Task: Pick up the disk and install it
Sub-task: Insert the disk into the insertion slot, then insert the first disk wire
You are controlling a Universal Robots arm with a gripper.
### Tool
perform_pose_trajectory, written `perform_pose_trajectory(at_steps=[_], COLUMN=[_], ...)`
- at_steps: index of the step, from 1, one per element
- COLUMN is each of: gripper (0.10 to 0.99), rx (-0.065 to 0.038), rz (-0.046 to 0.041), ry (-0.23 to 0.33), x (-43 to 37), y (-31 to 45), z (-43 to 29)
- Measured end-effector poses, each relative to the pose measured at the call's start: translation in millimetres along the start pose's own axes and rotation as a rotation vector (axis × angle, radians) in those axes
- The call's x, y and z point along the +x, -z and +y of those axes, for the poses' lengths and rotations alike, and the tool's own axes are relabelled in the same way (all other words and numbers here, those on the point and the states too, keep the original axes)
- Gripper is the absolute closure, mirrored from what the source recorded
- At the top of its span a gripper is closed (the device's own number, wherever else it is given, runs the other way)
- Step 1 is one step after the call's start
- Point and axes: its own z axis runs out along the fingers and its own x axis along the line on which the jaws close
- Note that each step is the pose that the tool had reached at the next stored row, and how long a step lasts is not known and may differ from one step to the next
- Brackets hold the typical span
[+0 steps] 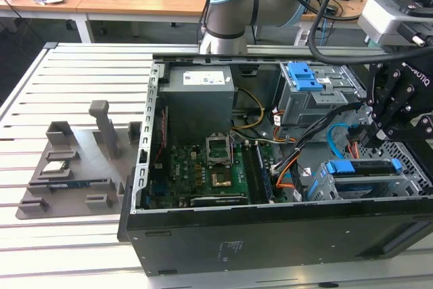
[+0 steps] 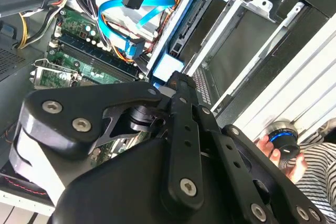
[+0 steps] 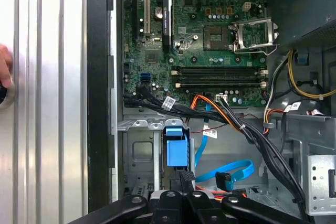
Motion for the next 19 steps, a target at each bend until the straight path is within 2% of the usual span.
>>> perform_pose_trajectory(at_steps=[7,10,14,17,19], gripper=[0.98,0.98,0.98,0.98,0.98], rx=[0.0,0.0,0.0,0.0,0.0], rz=[-0.0002,0.0012,0.0068,0.0144,0.0182], ry=[0.0,0.0,0.0,-0.001,-0.001], x=[-0.1,-4.4,-14.1,-28.2,-32.6], y=[-0.2,0.1,0.0,-0.7,-2.4], z=[-0.6,-6.3,-15.5,-28.4,-33.3])
